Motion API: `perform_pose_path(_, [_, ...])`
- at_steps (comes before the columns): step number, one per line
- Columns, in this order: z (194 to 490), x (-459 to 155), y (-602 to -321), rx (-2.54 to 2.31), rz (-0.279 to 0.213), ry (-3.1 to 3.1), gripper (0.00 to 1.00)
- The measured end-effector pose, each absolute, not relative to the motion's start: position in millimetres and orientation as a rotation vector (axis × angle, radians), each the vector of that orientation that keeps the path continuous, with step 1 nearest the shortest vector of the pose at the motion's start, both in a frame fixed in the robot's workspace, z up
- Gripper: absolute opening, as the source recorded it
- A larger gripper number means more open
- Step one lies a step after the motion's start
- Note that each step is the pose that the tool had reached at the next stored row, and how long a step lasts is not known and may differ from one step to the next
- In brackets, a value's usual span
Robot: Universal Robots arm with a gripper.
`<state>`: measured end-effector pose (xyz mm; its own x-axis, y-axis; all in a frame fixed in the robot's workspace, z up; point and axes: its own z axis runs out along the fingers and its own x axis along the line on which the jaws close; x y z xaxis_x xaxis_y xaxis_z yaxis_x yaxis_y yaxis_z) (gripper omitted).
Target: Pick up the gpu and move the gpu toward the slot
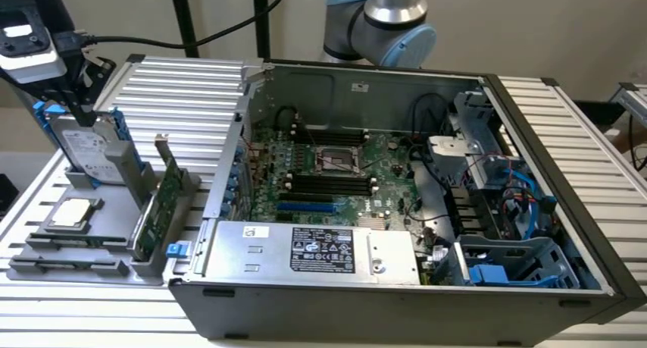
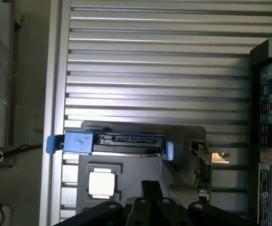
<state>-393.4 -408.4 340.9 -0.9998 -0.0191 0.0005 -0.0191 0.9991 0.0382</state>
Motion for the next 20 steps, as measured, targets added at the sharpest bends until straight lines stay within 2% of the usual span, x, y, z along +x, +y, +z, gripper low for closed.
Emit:
perform_pose_path(12, [343,-393,-408,0.030,-0.060,-3.140,0.11])
perform_pose_path(20, [377,-393,-408,0.030,-0.060,-3.140,0.11])
